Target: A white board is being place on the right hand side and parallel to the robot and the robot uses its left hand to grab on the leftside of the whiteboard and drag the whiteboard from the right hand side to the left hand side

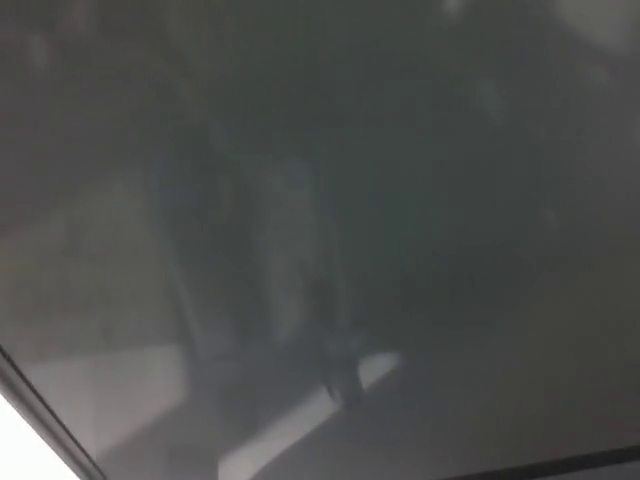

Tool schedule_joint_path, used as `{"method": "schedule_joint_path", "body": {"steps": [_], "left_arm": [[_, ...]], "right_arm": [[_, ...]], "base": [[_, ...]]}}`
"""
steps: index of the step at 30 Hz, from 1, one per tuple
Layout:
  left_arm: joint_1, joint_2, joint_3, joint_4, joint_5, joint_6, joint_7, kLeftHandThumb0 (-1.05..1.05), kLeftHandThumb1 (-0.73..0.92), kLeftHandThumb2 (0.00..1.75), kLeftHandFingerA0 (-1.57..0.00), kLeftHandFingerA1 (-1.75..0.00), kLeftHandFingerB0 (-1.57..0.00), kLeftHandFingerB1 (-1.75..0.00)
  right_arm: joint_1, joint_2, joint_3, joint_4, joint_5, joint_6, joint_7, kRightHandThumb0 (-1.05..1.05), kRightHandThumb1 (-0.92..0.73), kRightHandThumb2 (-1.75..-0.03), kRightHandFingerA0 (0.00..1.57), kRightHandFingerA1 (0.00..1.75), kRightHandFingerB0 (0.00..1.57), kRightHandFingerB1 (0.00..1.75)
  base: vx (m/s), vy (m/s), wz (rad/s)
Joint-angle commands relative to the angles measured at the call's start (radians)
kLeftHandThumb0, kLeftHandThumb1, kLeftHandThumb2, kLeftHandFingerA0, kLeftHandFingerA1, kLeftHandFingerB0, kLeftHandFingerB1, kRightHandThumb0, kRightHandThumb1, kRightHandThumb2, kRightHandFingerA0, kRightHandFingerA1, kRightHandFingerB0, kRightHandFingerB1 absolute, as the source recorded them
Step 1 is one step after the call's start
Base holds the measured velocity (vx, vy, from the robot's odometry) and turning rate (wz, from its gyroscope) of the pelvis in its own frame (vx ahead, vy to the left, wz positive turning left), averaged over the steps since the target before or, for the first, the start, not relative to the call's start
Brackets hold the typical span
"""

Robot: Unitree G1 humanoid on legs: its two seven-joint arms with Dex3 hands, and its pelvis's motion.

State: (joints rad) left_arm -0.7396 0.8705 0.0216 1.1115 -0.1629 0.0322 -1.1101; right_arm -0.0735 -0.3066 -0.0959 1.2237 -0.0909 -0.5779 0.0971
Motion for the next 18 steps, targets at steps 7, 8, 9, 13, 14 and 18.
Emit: {"method": "schedule_joint_path", "body": {"steps": [7,8,9,13,14,18], "left_arm": [[0.092,0.155,0.083,0.092,0.017,-0.113,-0.060,0.05,0.80,0.65,-0.63,-1.19,-0.75,-0.98],[0.112,0.173,0.091,0.088,0.017,-0.117,-0.063,0.07,0.75,0.68,-0.77,-1.06,-0.79,-0.91],[0.120,0.180,0.097,0.085,0.018,-0.118,-0.063,0.07,0.75,0.68,-0.77,-1.06,-0.79,-0.91],[0.151,0.203,0.116,0.090,0.010,-0.136,-0.108,0.06,0.80,0.66,-0.71,-1.14,-0.74,-0.98],[0.172,0.215,0.127,0.089,0.005,-0.147,-0.123,0.06,0.81,0.69,-0.69,-1.11,-0.73,-1.02],[0.187,0.230,0.118,0.054,0.027,-0.135,-0.100,0.07,0.82,0.68,-0.64,-1.07,-0.72,-0.96]], "right_arm": [[-0.012,-0.021,0.002,0.009,0.002,0.010,0.000,-0.57,-0.64,-0.75,0.94,0.88,0.50,0.66],[-0.011,-0.023,0.004,0.008,-0.002,0.004,-0.004,-0.57,-0.64,-0.75,0.94,0.89,0.51,0.67],[-0.010,-0.024,0.005,0.008,-0.004,0.002,-0.006,-0.57,-0.64,-0.75,0.94,0.89,0.51,0.67],[-0.013,-0.021,0.004,0.012,-0.003,0.000,-0.009,-0.56,-0.64,-0.74,0.96,0.88,0.52,0.66],[-0.012,-0.022,0.007,0.012,-0.006,-0.001,-0.010,-0.57,-0.64,-0.75,0.95,0.88,0.52,0.66],[-0.016,-0.020,0.008,0.013,-0.008,0.002,-0.015,-0.59,-0.65,-0.73,0.97,0.88,0.52,0.66]], "base": [[0.00,0.000,0.00],[0.00,0.000,0.00],[0.00,0.000,0.00],[0.00,0.000,0.00],[0.00,0.000,0.00],[0.00,0.000,0.00]]}}
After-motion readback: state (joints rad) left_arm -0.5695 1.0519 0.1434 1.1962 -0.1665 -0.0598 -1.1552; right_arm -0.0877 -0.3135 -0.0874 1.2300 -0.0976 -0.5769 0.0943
